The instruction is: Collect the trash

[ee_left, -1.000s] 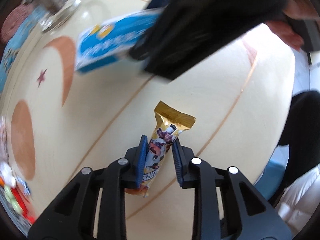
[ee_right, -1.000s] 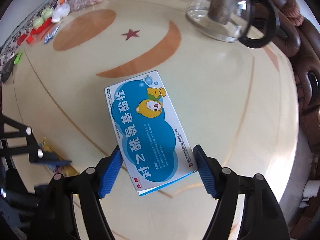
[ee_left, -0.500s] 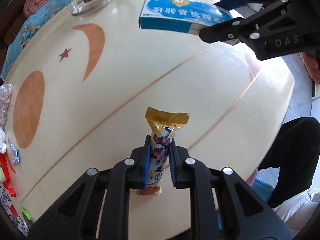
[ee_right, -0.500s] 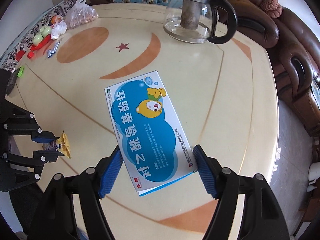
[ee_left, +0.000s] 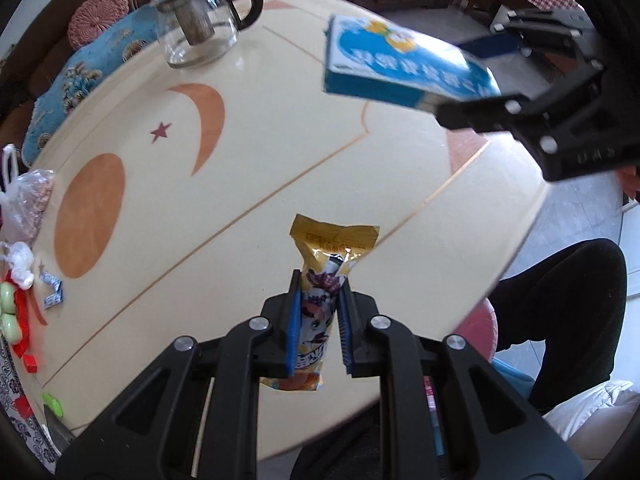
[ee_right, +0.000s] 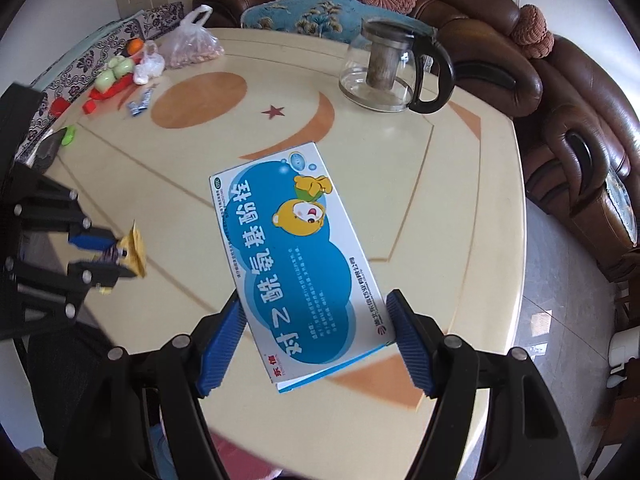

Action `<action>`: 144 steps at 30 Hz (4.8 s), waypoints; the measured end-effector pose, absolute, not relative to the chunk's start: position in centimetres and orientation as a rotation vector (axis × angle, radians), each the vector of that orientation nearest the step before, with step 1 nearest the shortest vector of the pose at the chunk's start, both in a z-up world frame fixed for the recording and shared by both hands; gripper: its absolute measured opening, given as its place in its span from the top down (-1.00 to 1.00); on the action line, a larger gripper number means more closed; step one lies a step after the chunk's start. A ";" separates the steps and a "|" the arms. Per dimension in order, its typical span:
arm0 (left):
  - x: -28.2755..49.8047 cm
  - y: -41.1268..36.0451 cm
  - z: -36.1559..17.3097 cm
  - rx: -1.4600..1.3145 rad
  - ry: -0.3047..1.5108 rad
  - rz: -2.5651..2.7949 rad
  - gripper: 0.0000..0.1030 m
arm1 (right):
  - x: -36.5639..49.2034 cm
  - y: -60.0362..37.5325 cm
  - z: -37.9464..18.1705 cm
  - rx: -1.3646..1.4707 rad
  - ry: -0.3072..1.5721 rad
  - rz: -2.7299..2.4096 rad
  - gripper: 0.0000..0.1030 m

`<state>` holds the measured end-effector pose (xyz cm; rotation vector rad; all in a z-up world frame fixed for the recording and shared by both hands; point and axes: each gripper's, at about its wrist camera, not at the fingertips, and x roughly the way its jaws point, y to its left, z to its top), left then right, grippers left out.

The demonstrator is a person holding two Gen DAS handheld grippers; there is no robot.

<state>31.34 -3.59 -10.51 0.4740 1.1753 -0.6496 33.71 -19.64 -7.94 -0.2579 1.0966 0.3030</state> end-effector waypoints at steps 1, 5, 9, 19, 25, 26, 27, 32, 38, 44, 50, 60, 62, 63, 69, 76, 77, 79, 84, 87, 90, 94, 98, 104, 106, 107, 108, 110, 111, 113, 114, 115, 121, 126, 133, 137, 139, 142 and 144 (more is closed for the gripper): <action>30.9 -3.5 -10.1 0.477 1.168 -0.649 0.67 | 32.9 -19.7 -7.6 -0.258 1.089 0.302 -0.34; 28.5 -3.6 -8.6 0.483 1.129 -0.648 0.67 | 29.9 -19.7 -6.2 -0.259 1.068 0.307 -0.34; 26.3 -3.7 -8.3 0.475 1.119 -0.662 0.67 | 26.6 -19.7 -5.8 -0.255 1.060 0.310 -0.34; 20.3 -4.7 -8.2 0.490 1.085 -0.701 0.67 | 20.0 -20.5 -5.9 -0.247 1.060 0.317 -0.34; 17.9 -5.3 -9.3 0.503 1.103 -0.731 0.67 | 16.8 -20.7 -6.5 -0.253 1.070 0.323 -0.34; 17.4 -5.5 -9.4 0.511 1.094 -0.730 0.67 | 16.4 -20.7 -6.6 -0.255 1.071 0.324 -0.34; 16.8 -5.7 -9.6 0.525 1.091 -0.738 0.67 | 15.7 -20.7 -6.8 -0.257 1.074 0.329 -0.34; 15.3 -6.3 -10.8 0.533 1.109 -0.762 0.67 | 13.8 -20.9 -7.9 -0.249 1.093 0.336 -0.34; 13.6 -7.1 -12.5 0.563 1.125 -0.784 0.67 | 11.8 -21.0 -9.5 -0.262 1.113 0.342 -0.34; 12.8 -7.4 -14.0 0.553 1.143 -0.806 0.67 | 10.6 -21.3 -11.6 -0.262 1.139 0.340 -0.34; 12.1 -7.6 -16.4 0.545 1.178 -0.826 0.67 | 9.8 -21.6 -14.2 -0.244 1.182 0.346 -0.34; 12.0 -7.7 -21.8 0.519 1.280 -0.860 0.67 | 9.3 -21.5 -19.6 -0.237 1.251 0.362 -0.34; 12.0 -7.9 -23.4 0.507 1.309 -0.866 0.67 | 9.4 -21.3 -20.6 -0.236 1.262 0.361 -0.35; 12.1 -7.9 -23.8 0.502 1.319 -0.869 0.67 | 9.4 -21.2 -21.4 -0.235 1.270 0.362 -0.35; 12.8 -8.3 -28.0 0.438 1.409 -0.886 0.67 | 9.8 -21.1 -25.8 -0.231 1.324 0.355 -0.35; 14.6 -8.1 -32.5 0.369 1.502 -0.857 0.67 | 10.9 -21.4 -30.1 -0.208 1.373 0.336 -0.35; 14.8 -8.0 -33.0 0.362 1.510 -0.850 0.67 | 11.1 -21.5 -30.5 -0.207 1.375 0.331 -0.35; 15.3 -8.0 -34.3 0.342 1.535 -0.826 0.67 | 11.5 -21.7 -31.7 -0.194 1.378 0.311 -0.35; 15.6 -8.0 -37.0 0.278 1.580 -0.784 0.67 | 12.0 -21.6 -33.5 -0.161 1.374 0.278 -0.35; 15.6 -8.0 -38.2 0.263 1.604 -0.765 0.67 | 12.0 -21.7 -34.5 -0.151 1.376 0.259 -0.35; 15.6 -7.9 -39.2 0.248 1.629 -0.747 0.67 | 12.0 -21.7 -35.4 -0.139 1.393 0.250 -0.35; 16.0 -7.6 -39.5 0.220 1.647 -0.727 0.67 | 12.1 -21.6 -36.4 -0.121 1.423 0.252 -0.35; 16.0 -7.7 -39.6 0.221 1.660 -0.727 0.66 | 12.1 -21.1 -37.2 -0.132 1.445 0.265 -0.17; 15.9 -7.9 -40.6 0.233 1.670 -0.721 0.64 | 12.2 -21.2 -37.3 -0.120 1.445 0.267 -0.13; 16.0 -8.1 -40.9 0.246 1.678 -0.711 0.31 | 12.3 -21.3 -37.1 -0.115 1.440 0.269 -0.22; 16.0 -8.1 -40.9 0.248 1.676 -0.712 -0.02 | 12.3 -21.3 -37.1 -0.114 1.438 0.267 -0.24; 16.0 -8.1 -41.0 0.252 1.676 -0.711 -0.13 | 12.3 -21.3 -37.1 -0.117 1.439 0.267 -0.25; 16.1 -8.2 -40.9 0.252 1.678 -0.707 -0.21 | 12.3 -21.2 -37.1 -0.114 1.440 0.273 -0.25; 16.1 -8.2 -40.9 0.254 1.682 -0.702 -0.26 | 12.3 -21.1 -37.1 -0.117 1.441 0.275 -0.25; 16.2 -8.0 -41.0 0.252 1.686 -0.683 -0.37 | 12.2 -20.9 -37.2 -0.128 1.438 0.274 -0.26; 16.2 -8.0 -41.1 0.256 1.689 -0.671 -0.38 | 12.2 -20.9 -37.2 -0.130 1.440 0.276 -0.26; 16.2 -7.8 -41.2 0.262 1.696 -0.649 -0.39 | 12.2 -20.8 -37.2 -0.130 1.442 0.277 -0.28; 15.9 -7.1 -40.9 0.248 1.708 -0.541 -0.54 | 11.9 -20.6 -36.8 -0.136 1.445 0.276 -0.47; 14.7 -7.3 -39.5 0.215 1.667 -0.446 -0.54 | 11.3 -20.5 -35.7 -0.126 1.437 0.262 -0.59; 13.4 -6.5 -37.0 0.097 1.613 -0.318 -0.55 | 10.3 -20.4 -33.8 -0.138 1.449 0.150 -0.59; 12.4 -6.3 -34.7 0.101 1.527 -0.286 -0.55 | 9.1 -20.5 -32.2 -0.126 1.412 0.089 -0.59; 11.9 -6.5 -33.7 0.125 1.492 -0.274 -0.55 | 8.1 -20.8 -31.1 -0.094 1.386 0.056 -0.59; 11.2 -6.6 -31.9 0.146 1.438 -0.262 -0.55 | 7.2 -21.4 -30.0 -0.026 1.387 0.034 -0.59; 10.7 -6.5 -30.5 0.150 1.395 -0.256 -0.55 | 6.4 -21.7 -28.9 0.003 1.361 0.023 -0.59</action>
